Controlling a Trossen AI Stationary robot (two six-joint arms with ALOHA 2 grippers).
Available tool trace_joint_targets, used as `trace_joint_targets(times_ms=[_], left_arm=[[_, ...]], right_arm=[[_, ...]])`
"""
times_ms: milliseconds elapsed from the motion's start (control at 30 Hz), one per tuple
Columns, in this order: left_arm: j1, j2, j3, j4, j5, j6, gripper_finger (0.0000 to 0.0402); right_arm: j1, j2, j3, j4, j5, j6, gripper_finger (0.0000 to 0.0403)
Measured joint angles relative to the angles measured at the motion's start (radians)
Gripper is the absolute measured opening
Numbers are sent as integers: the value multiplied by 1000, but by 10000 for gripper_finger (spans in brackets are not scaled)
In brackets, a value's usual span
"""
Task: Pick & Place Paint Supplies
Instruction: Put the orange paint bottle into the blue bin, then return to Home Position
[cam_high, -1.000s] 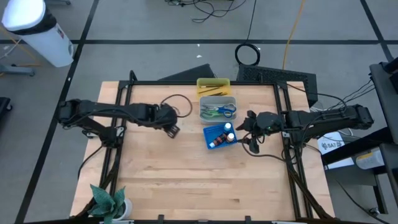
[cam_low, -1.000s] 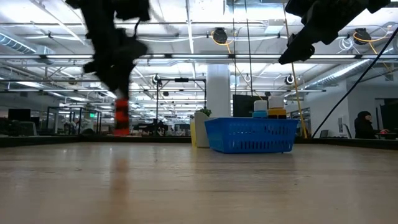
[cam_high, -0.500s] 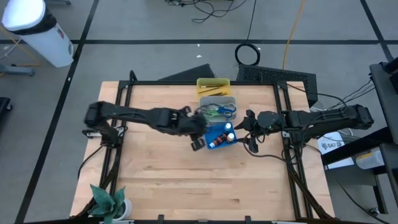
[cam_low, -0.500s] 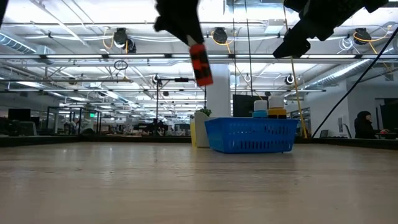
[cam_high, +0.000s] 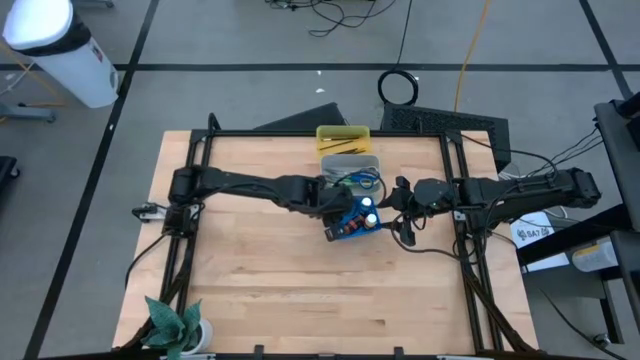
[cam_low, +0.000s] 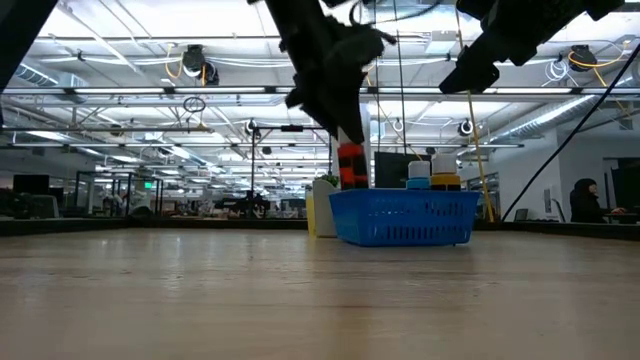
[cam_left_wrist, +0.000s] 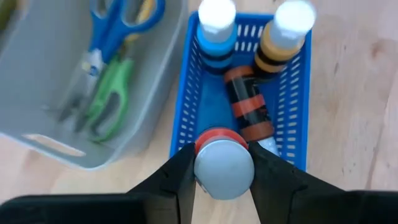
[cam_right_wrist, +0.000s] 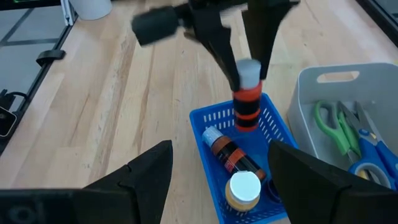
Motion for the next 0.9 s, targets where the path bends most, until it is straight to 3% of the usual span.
trace_joint_targets(times_ms=[167, 500, 733, 900], left_arm=[[17, 47, 0, 15, 68, -2, 127], [41, 95, 2, 3, 74, -36, 134], [41, 67, -1, -18, 116, 1, 269], [46, -34, 0, -63, 167, 0, 330]], right_arm=[[0, 0, 0, -6, 0, -7, 247], [0, 0, 0, -7, 0, -7, 247], [0, 0, 0, -6, 0, -8, 247], [0, 0, 0, -14, 0, -7, 247]])
